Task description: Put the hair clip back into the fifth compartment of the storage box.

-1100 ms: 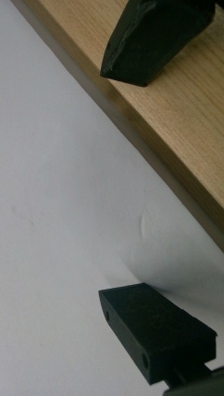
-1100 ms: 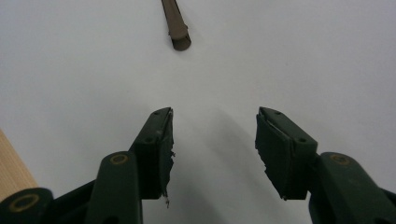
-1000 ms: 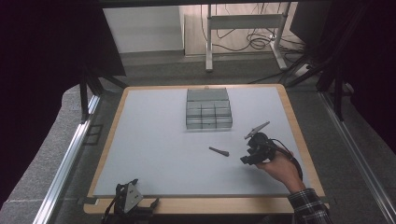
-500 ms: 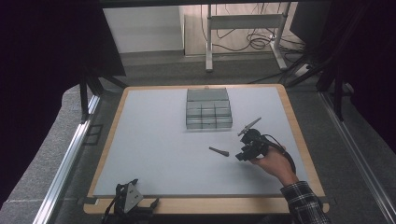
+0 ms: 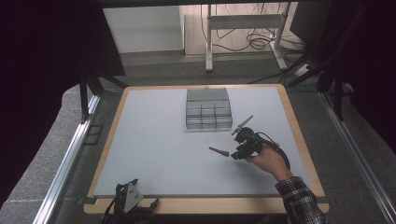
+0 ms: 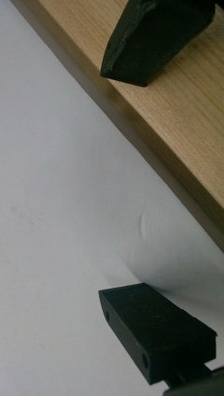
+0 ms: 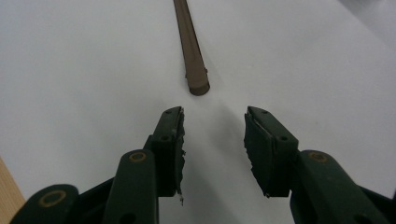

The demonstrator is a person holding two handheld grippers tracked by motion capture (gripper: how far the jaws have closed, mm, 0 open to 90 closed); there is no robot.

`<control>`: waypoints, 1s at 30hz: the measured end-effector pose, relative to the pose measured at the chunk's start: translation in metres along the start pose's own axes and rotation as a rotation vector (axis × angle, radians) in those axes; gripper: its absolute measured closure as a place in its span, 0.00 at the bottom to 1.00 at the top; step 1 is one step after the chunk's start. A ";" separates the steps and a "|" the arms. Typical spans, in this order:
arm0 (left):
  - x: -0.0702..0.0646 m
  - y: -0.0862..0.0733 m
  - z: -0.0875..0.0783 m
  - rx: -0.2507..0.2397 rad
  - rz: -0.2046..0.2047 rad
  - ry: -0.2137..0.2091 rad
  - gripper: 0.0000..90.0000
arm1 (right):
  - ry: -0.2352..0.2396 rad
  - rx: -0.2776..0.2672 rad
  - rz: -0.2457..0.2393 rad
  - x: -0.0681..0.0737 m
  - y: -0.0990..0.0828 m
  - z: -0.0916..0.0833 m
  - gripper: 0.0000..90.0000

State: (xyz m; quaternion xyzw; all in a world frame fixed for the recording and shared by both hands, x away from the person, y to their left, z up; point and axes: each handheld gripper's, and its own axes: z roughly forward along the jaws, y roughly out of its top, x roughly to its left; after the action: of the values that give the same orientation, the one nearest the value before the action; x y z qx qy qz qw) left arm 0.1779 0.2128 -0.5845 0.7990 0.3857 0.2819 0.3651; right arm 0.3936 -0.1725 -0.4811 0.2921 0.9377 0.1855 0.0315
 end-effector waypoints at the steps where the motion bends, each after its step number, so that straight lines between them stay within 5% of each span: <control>1: 0.000 0.000 0.000 0.000 0.000 0.000 0.00 | 0.006 0.005 -0.006 0.000 0.002 0.002 0.64; 30: 0.000 0.000 0.000 0.002 0.003 0.000 0.00 | 0.026 0.113 -0.085 0.007 0.035 0.025 0.72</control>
State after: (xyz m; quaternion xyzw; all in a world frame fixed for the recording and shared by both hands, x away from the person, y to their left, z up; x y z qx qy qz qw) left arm 0.1779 0.2131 -0.5844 0.7999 0.3846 0.2822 0.3641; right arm 0.4105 -0.1338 -0.4917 0.2509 0.9586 0.1345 0.0108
